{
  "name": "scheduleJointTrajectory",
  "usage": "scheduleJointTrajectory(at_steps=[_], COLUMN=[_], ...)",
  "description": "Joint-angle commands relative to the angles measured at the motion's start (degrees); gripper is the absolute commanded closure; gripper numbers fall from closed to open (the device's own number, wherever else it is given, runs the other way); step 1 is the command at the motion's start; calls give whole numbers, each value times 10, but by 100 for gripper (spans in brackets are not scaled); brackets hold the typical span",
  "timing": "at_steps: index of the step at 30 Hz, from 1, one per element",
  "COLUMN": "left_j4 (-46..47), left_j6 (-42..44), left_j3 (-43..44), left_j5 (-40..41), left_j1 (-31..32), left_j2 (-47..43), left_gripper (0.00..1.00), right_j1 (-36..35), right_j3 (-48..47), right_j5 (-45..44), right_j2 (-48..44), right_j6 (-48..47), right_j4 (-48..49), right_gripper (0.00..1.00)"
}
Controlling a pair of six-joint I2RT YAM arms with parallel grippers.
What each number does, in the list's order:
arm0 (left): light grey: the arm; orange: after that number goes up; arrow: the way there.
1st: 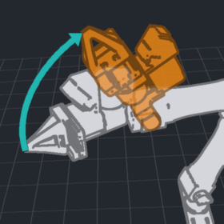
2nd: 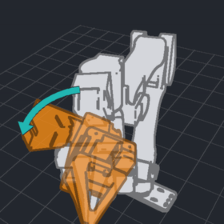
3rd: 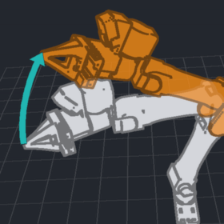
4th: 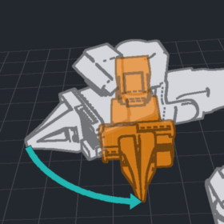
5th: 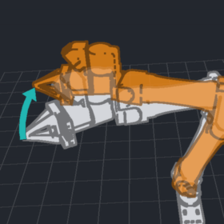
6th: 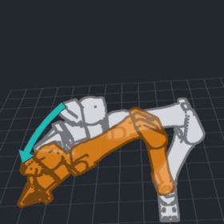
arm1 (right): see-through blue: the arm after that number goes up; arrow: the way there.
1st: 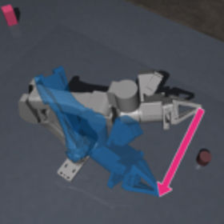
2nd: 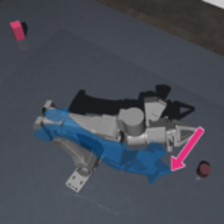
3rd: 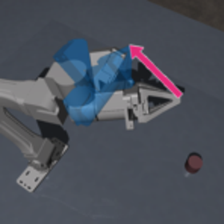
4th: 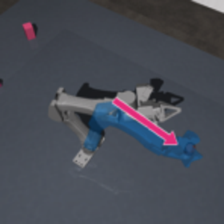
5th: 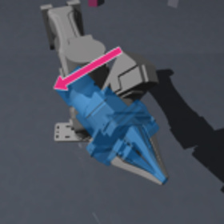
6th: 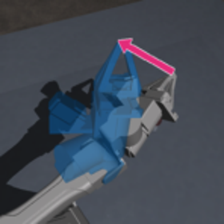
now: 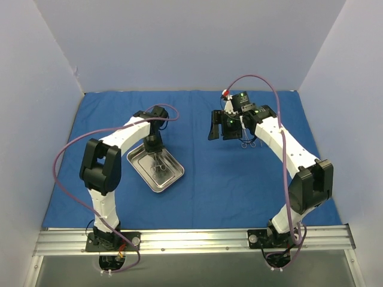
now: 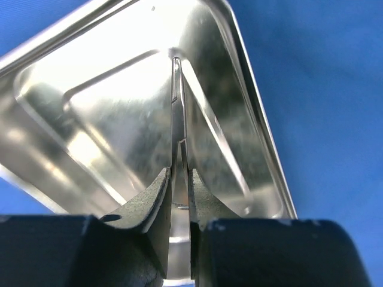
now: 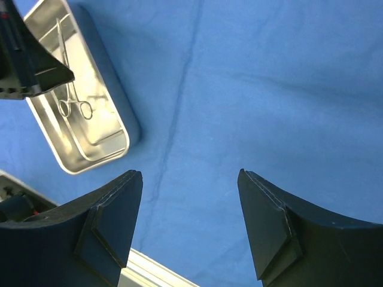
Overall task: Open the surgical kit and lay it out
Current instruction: Pick up the medical item from the container.
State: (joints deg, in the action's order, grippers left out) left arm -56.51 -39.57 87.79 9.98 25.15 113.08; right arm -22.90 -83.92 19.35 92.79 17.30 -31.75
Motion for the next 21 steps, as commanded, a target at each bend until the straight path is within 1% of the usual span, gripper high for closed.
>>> scheduleJointTrajectory(at_steps=[1, 4, 6, 9, 10, 13, 14, 16, 17, 18, 19, 21], left_j4=[-39, -44, -33, -1, 13, 36, 41, 52, 54, 54, 54, 56], left_j6=[21, 37, 54, 82, 88, 105, 107, 109, 111, 110, 109, 109], left_j3=[27, 28, 23, 13, 12, 8, 8, 14, 18, 21, 26, 28], left_j5=[2, -6, -33, -84, -124, -183, -195, -218, -242, -249, -255, -267], left_j1=[-1, -2, -3, -2, -2, -1, -1, -1, -1, -1, -2, -1], left_j2=[-67, -89, -101, -130, -143, -172, -179, -196, -200, -203, -212, -219], left_gripper=[98, 98, 98, 98, 98, 98, 98, 98, 98, 98, 98, 98], right_j1=[4, 2, 2, 4, 3, 0, -2, -4, -5, -5, -6, -10], right_j3=[-25, -34, -36, -30, -26, -2, 4, 25, 33, 52, 62, 75], right_j5=[42, 64, 93, 177, 236, 317, 346, 365, 381, 389, 395, 396], right_j2=[12, 31, 36, 45, 48, 55, 56, 53, 51, 50, 48, 49], right_j6=[-8, -2, -2, 11, 25, 73, 105, 135, 170, 192, 213, 260], right_j4=[13, 24, 38, 84, 123, 199, 247, 296, 350, 378, 432, 465], right_gripper=[35, 35, 35, 35, 35, 34, 34, 34, 33, 33, 33, 34])
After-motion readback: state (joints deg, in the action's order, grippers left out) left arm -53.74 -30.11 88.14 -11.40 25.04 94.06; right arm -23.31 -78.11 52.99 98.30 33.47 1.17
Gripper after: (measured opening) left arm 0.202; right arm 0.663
